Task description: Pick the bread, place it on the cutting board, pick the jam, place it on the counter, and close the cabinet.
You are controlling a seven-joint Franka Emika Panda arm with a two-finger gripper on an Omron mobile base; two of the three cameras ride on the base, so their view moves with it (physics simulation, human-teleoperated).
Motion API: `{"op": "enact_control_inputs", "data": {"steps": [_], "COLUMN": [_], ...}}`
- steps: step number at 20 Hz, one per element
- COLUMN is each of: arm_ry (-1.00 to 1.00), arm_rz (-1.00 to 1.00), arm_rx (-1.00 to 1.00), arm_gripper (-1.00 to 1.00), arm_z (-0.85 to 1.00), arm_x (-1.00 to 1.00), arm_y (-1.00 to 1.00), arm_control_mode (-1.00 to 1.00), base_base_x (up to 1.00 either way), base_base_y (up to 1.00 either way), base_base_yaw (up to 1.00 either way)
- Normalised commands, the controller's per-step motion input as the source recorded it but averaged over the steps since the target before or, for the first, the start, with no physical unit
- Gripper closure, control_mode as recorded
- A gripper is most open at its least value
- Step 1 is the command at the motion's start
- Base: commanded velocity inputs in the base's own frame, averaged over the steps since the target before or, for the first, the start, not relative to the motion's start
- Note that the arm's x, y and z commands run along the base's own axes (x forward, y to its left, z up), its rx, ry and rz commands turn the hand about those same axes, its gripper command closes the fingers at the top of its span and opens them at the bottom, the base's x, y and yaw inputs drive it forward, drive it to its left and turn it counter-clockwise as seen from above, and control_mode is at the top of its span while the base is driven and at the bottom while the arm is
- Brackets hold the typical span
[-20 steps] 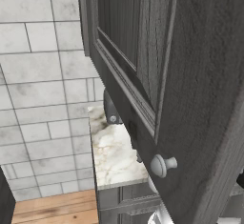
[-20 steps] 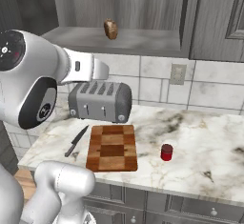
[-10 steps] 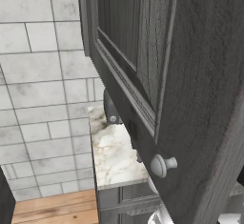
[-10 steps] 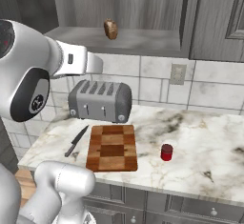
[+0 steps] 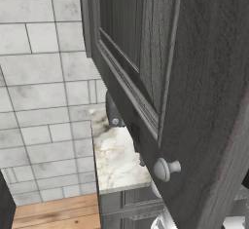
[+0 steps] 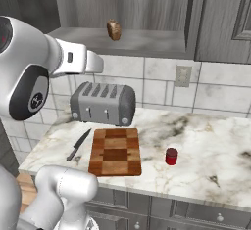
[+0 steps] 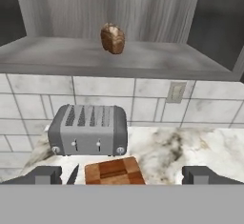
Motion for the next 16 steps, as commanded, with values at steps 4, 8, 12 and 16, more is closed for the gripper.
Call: {"op": "enact_control_inputs", "data": {"steps": [4, 8, 12, 16], "arm_ry": [-0.02, -0.03, -0.01, 0.00], "arm_rz": [0.00, 0.00, 0.00, 0.00], "arm_rx": [0.00, 0.00, 0.00, 0.00], "arm_gripper": [-1.00, -1.00, -1.00, -1.00], "arm_z": [0.00, 0.00, 0.00, 0.00], "arm_x": [0.17, 0.21, 0.23, 0.42], "arm_y": [0.01, 0.00, 0.00, 0.00], "arm_control_mode": [-1.00, -1.00, -1.00, -1.00], "base_base_x": [0.00, 0.00, 0.00, 0.00], "base_base_y": [0.00, 0.00, 0.00, 0.00], "base_base_yaw": [0.00, 0.00, 0.00, 0.00]}}
